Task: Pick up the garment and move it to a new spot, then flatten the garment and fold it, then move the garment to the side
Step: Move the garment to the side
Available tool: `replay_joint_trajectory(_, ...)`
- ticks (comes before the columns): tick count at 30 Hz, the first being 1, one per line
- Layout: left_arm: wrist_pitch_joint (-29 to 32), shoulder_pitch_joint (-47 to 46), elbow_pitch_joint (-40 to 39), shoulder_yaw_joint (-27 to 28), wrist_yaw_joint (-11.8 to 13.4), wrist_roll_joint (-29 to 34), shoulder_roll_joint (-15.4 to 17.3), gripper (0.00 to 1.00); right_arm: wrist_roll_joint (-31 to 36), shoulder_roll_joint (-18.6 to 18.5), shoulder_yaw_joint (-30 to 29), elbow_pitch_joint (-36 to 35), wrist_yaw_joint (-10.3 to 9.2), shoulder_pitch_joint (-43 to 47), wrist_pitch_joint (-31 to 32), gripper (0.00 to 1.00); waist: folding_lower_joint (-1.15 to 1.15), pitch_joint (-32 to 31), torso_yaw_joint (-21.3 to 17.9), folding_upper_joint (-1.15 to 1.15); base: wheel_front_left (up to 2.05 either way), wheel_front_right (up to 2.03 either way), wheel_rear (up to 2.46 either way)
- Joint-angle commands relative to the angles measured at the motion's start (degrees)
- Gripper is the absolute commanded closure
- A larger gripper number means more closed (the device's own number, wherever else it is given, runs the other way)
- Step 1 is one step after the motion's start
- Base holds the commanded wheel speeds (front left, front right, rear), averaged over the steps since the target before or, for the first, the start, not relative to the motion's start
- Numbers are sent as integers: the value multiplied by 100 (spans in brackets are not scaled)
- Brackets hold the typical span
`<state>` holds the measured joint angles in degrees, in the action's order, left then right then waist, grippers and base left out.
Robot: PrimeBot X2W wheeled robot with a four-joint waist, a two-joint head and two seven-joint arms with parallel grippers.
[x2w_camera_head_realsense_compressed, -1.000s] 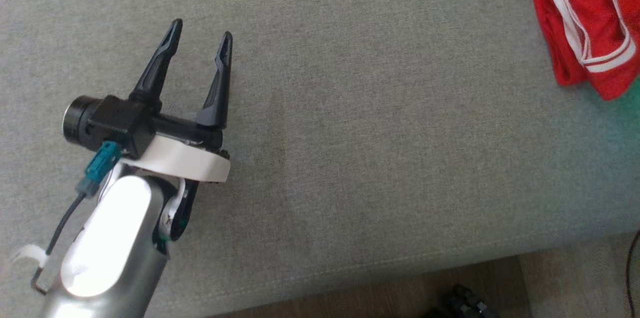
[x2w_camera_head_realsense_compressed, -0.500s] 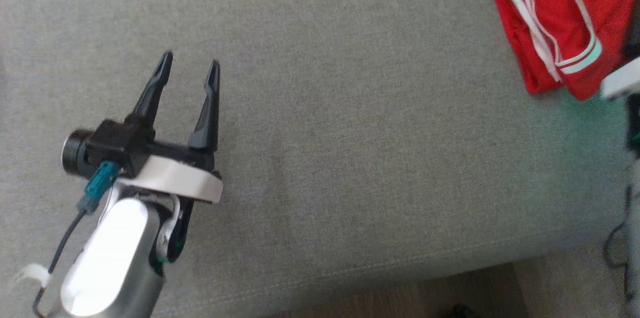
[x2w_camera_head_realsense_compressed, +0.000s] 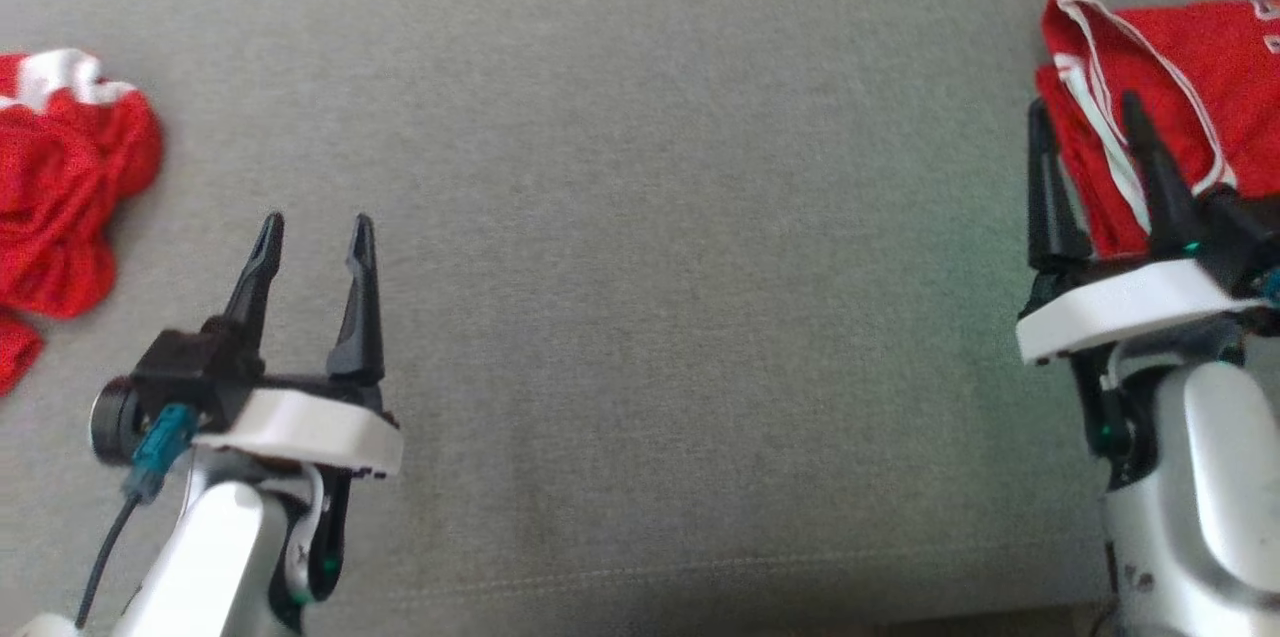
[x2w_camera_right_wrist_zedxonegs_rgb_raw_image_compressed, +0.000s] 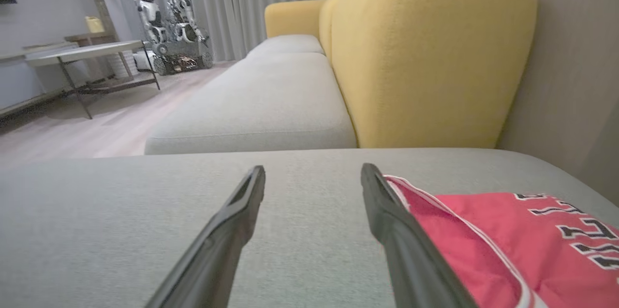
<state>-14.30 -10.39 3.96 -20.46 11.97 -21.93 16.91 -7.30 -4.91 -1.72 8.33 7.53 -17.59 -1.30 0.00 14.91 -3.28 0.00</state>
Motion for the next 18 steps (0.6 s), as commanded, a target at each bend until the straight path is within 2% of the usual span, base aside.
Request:
replay_joint_trajectory(1, -64, -44, -202, 286, 37, -29, 153, 0, -57, 42, 180, -306, -4, 50, 42, 0, 0, -217, 199, 0, 0, 0, 0)
replay_joint_trajectory(18, -69, 603, -163, 453, -137, -40, 161, 0, -120, 162, 252, -661, -4, 1087, 243, 0, 0, -1028, 387, 0, 0, 0, 0)
